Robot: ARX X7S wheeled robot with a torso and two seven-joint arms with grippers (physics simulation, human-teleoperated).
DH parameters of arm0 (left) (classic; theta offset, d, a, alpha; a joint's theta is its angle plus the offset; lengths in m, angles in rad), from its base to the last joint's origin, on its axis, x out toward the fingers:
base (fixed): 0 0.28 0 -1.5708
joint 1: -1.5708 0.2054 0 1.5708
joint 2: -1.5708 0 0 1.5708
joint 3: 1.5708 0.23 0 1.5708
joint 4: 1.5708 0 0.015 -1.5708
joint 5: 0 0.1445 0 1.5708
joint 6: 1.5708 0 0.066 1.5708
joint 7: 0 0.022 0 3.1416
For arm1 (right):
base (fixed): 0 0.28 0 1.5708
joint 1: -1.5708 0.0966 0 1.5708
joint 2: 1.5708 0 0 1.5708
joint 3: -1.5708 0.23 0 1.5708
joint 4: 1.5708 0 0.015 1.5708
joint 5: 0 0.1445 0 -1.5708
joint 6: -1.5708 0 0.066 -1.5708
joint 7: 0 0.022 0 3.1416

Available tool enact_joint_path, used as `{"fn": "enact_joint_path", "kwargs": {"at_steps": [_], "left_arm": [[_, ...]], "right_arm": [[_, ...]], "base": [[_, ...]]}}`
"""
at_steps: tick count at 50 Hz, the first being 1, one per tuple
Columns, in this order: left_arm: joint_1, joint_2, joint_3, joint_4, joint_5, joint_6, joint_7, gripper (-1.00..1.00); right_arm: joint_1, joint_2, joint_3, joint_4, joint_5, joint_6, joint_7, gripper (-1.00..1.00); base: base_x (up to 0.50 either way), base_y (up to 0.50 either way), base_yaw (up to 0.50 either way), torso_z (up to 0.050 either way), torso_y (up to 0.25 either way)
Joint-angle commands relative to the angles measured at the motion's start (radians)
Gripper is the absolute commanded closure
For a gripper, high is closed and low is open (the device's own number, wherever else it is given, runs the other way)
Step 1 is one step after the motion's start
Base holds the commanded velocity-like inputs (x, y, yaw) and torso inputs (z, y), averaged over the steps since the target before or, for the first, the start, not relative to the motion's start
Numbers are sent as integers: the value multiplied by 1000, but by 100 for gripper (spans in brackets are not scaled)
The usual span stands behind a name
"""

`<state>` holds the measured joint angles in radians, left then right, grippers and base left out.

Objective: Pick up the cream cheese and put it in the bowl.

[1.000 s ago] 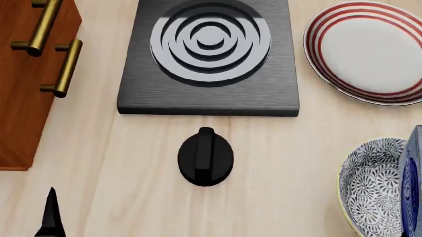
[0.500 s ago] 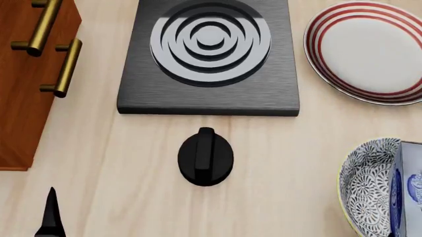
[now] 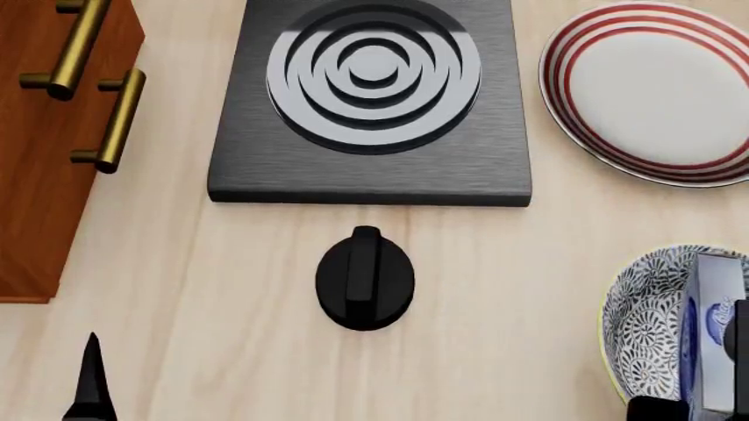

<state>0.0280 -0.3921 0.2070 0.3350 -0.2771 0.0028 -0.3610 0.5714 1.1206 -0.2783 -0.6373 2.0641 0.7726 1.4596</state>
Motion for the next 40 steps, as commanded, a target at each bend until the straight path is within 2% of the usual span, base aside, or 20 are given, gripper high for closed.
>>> {"fn": "enact_joint_path", "kwargs": {"at_steps": [1,10,40], "left_arm": [[-3,1,1,-16,-2,9,1,-100],[-1,0,1,-23,-5,16,1,-100],[5,-7,8,-9,2,16,-11,-100]], "right_arm": [[94,-55,-59,118,-24,54,-21,100],[133,-92,-102,188,-40,81,-34,100],[127,-82,-111,254,-68,65,-73,100]], "base": [[0,0,0,0,0],[0,0,0,2,1],[0,0,0,0,0]]}}
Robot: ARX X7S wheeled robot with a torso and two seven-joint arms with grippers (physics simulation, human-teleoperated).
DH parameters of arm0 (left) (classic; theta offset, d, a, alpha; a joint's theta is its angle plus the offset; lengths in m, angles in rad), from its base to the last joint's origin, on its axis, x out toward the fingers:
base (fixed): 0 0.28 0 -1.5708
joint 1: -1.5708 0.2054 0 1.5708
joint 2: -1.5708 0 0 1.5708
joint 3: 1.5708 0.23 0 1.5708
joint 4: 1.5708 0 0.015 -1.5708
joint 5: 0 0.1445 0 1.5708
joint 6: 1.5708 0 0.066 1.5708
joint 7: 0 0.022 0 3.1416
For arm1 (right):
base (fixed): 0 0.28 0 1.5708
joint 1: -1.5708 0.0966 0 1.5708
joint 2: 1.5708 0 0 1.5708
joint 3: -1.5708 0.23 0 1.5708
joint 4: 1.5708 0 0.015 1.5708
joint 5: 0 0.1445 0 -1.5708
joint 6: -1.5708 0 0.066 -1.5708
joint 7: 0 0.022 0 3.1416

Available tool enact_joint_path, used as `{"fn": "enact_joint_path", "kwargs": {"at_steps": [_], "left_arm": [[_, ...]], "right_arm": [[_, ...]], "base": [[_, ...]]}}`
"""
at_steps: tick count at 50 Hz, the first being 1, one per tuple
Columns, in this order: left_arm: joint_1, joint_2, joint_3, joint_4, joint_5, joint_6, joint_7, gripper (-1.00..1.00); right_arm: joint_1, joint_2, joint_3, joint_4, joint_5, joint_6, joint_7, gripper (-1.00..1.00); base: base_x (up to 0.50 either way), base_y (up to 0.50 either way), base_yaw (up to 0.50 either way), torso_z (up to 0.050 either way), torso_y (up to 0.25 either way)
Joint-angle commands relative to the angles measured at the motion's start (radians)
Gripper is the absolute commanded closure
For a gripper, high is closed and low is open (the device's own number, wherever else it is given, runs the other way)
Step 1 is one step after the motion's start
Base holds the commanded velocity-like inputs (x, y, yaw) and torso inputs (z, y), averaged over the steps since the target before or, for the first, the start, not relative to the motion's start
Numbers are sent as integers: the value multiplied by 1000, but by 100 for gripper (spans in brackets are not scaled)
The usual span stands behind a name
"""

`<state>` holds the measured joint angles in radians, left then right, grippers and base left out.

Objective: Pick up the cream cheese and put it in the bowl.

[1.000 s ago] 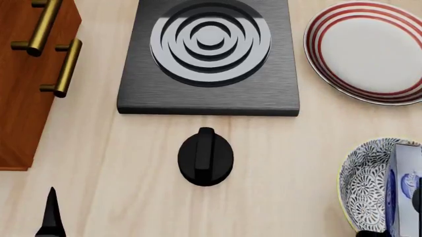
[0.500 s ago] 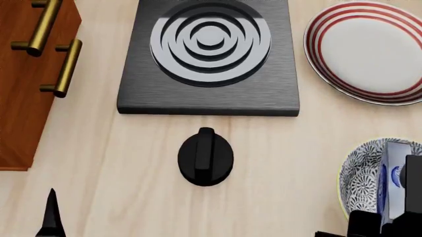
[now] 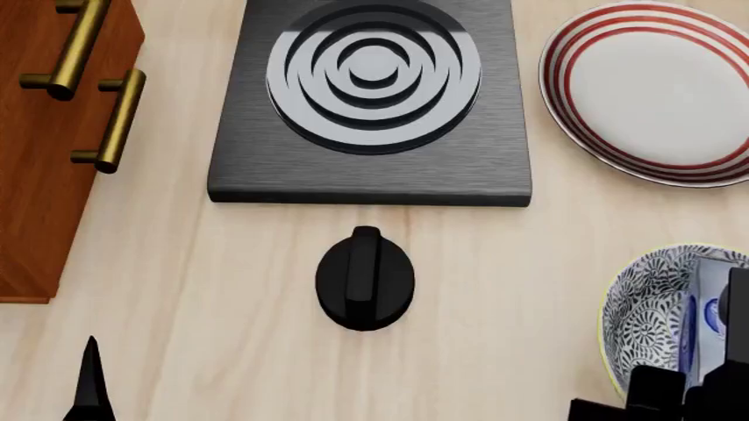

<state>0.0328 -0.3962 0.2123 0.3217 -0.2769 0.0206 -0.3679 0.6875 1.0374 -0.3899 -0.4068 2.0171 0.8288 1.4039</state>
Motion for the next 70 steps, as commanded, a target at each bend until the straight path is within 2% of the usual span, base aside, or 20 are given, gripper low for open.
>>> {"fn": "enact_joint_path", "kwargs": {"at_steps": [1,69,70], "left_arm": [[1,-3,3,6,3,-3,-6,-100],[6,-16,9,10,-5,3,-20,-100],[6,-16,8,9,-5,3,-20,-100]], "right_arm": [[11,0,0,26,-25,8,-17,100],[27,15,-20,30,-24,-2,-36,100],[27,17,-18,29,-19,-3,-38,-100]], "base": [[0,0,0,0,0],[0,0,0,0,1],[0,0,0,0,0]]}}
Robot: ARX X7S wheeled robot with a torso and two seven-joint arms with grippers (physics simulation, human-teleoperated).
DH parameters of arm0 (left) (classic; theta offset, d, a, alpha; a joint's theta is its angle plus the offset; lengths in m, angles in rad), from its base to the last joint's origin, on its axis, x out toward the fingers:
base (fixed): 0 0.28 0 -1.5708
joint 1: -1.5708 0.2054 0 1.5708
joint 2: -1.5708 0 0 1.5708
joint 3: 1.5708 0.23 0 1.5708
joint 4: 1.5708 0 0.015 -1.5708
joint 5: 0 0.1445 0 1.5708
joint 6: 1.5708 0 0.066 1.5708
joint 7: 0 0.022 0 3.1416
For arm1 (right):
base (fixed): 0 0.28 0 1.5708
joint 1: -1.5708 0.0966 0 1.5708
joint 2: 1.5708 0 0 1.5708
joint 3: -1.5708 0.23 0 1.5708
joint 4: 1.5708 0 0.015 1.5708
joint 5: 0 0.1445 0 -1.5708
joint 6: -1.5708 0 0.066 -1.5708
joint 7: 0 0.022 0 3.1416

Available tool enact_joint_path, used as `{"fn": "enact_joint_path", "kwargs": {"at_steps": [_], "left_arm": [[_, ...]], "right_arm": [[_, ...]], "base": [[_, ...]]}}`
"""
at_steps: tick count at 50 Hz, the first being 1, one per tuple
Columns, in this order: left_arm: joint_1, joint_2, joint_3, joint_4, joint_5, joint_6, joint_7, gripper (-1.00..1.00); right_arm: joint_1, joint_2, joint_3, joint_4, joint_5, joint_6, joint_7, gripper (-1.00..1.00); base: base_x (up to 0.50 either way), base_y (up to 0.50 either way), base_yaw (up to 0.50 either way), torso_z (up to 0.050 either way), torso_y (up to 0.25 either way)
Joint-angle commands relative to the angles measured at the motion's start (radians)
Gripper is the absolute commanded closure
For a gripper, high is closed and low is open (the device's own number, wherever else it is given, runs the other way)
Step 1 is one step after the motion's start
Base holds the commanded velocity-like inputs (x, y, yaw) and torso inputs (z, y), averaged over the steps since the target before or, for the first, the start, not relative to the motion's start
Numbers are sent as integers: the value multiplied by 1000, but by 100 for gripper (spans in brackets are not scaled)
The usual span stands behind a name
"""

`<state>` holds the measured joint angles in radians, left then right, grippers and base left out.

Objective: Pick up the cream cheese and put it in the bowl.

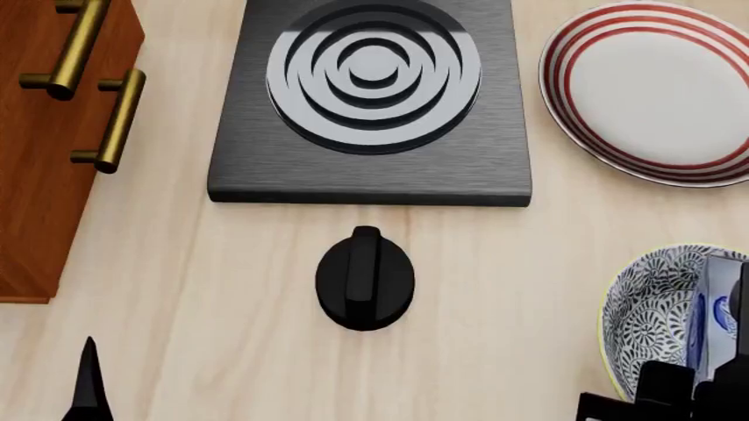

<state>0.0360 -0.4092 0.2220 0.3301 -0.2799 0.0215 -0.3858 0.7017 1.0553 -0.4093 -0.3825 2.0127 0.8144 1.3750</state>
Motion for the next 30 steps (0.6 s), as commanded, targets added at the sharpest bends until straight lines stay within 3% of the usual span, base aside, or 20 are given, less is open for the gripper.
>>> {"fn": "enact_joint_path", "kwargs": {"at_steps": [1,30], "left_arm": [[2,-3,-2,-1,-2,3,-3,-100],[6,-8,1,8,-5,5,-10,-100]], "right_arm": [[14,0,2,3,-14,10,-7,-100],[53,85,53,-103,91,-28,67,-100]], "base": [[0,0,0,0,0],[0,0,0,0,0]]}}
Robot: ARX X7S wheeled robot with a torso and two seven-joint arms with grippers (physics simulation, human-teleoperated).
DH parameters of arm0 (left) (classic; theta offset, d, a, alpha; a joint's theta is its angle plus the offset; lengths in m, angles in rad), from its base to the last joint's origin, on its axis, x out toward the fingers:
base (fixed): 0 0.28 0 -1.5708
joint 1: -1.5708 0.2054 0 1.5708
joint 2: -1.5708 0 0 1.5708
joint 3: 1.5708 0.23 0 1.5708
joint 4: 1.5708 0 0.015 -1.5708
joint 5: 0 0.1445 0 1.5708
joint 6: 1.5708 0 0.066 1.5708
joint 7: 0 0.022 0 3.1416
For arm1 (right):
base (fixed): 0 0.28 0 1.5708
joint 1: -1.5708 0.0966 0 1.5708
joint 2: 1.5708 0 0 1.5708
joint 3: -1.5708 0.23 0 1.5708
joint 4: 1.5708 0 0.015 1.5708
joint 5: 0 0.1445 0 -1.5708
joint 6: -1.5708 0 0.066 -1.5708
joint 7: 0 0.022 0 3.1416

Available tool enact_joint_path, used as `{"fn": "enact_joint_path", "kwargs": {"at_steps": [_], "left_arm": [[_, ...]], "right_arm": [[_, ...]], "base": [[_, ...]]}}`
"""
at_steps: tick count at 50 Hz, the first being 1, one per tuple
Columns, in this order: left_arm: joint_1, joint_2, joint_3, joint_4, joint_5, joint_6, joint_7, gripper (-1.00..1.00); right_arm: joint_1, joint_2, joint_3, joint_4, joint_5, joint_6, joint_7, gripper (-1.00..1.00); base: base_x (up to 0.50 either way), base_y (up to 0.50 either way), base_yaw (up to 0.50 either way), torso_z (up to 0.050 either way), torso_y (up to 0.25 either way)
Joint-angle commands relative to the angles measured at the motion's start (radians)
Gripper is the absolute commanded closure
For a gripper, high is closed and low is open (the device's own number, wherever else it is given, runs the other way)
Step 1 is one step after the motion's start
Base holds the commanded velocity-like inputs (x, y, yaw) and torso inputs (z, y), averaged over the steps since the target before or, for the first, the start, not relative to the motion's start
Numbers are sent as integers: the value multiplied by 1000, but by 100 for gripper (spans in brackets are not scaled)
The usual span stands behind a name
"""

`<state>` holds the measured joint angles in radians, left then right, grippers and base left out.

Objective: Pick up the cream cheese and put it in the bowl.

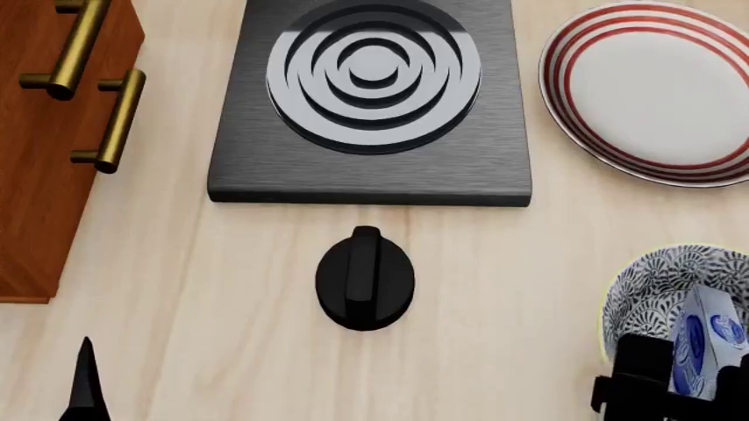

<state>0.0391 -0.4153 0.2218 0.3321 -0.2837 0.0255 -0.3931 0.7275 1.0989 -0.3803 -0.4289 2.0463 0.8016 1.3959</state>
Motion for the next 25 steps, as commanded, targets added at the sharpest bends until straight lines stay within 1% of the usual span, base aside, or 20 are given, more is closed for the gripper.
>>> {"fn": "enact_joint_path", "kwargs": {"at_steps": [1,18,25], "left_arm": [[3,-3,1,7,-2,0,-3,-100],[18,-11,-5,28,-10,6,-8,-100],[29,-18,-10,41,-13,11,-10,-100]], "right_arm": [[29,46,28,-63,64,-18,47,-100],[124,129,52,-189,198,-55,144,-100],[172,174,3,-270,214,-105,167,-100]], "base": [[0,0,0,0,0],[0,0,0,0,0],[0,0,0,0,0]]}}
